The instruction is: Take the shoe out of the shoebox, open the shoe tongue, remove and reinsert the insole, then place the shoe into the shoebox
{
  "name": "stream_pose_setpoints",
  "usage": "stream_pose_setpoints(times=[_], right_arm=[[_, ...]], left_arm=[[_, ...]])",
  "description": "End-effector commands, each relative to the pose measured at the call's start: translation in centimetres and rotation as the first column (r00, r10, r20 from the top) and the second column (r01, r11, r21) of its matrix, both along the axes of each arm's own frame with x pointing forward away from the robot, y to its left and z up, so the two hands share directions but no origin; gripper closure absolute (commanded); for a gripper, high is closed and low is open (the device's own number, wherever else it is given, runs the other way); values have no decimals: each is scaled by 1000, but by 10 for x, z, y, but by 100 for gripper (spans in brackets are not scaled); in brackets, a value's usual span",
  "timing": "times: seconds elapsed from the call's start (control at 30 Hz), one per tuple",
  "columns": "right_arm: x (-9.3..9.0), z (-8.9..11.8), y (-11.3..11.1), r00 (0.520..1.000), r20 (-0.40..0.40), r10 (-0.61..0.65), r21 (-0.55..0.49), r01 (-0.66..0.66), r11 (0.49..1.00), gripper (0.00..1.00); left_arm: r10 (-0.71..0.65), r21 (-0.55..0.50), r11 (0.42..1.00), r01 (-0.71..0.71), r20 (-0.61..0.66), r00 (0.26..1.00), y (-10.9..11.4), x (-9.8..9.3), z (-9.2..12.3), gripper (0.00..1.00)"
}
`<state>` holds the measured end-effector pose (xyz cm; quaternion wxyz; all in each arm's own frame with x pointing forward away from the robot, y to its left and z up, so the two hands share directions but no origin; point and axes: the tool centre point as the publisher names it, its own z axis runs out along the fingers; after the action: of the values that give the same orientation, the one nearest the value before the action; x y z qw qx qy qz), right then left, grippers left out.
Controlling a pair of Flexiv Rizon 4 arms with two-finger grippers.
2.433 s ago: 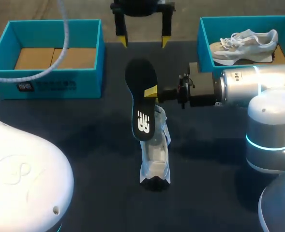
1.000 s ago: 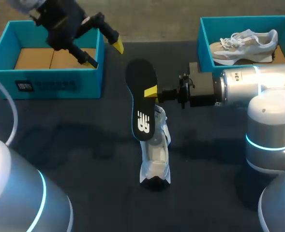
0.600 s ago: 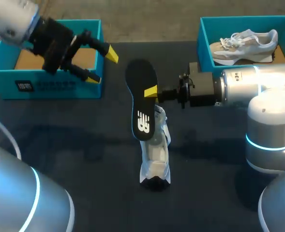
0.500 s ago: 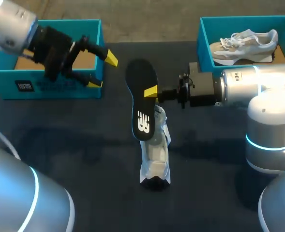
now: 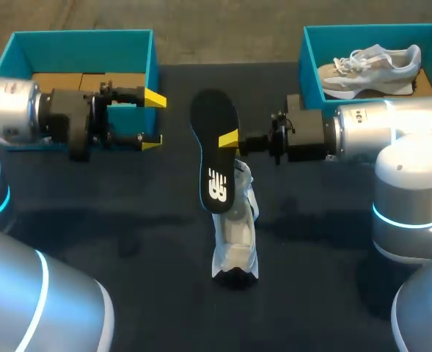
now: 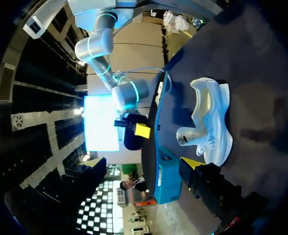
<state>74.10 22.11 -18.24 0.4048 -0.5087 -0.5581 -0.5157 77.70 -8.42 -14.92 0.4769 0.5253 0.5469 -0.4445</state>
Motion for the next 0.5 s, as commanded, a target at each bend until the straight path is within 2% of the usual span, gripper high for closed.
stream_pose_setpoints(times=[0.03, 0.17, 0.27, 0.5], right_arm=[[0, 0, 2, 1000, -1, 0, -3, 0, 1000, 100], [0, 0, 2, 1000, -1, 0, -3, 0, 1000, 100], [0, 0, 2, 1000, -1, 0, -3, 0, 1000, 100], [0, 0, 2, 1000, -1, 0, -3, 0, 1000, 100]], left_arm=[[15, -159, 987, -13, 12, 1000, -1, -3, -4, 0], [15, -159, 987, -13, 12, 1000, -1, -3, -4, 0], [58, -91, 994, -56, 18, 998, -12, -5, -6, 0], [104, -114, 988, -103, 1, 995, -19, -8, -9, 0]])
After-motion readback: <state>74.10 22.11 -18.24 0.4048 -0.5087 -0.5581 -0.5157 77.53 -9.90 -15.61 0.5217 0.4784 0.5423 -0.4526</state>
